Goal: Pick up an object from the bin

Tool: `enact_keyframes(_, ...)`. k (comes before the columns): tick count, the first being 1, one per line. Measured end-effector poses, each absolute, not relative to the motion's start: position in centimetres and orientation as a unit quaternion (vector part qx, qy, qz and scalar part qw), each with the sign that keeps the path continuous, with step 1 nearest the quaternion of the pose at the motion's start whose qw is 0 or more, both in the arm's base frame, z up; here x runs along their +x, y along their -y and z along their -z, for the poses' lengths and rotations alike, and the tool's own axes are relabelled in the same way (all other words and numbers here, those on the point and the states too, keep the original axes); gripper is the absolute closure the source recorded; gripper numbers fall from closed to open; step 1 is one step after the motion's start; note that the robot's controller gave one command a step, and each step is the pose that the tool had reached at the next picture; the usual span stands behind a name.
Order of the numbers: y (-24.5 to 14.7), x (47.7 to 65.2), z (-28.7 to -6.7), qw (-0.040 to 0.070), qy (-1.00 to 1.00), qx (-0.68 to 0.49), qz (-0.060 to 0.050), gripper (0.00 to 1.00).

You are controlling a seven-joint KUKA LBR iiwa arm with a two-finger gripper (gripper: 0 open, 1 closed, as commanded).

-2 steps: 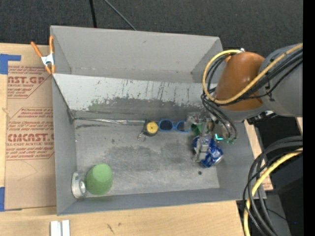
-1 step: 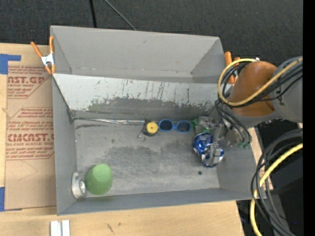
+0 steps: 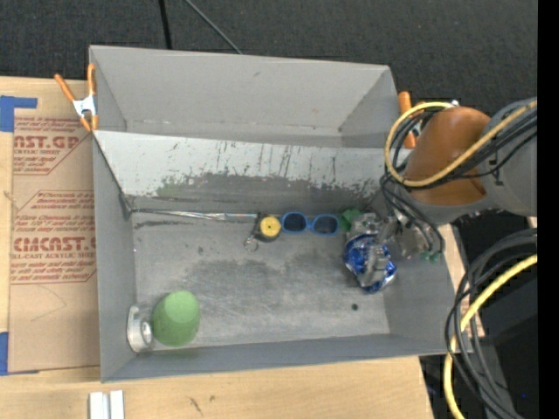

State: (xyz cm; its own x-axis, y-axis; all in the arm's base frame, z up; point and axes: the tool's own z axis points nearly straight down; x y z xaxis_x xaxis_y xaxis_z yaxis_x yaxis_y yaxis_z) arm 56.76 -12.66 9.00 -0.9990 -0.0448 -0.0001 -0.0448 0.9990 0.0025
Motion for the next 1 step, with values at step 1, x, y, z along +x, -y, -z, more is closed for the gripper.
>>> enact_keyframes(1, 13.20, 54.80, -22.52, 0.005, -1.000, -0.020, 0.001, 1.00)
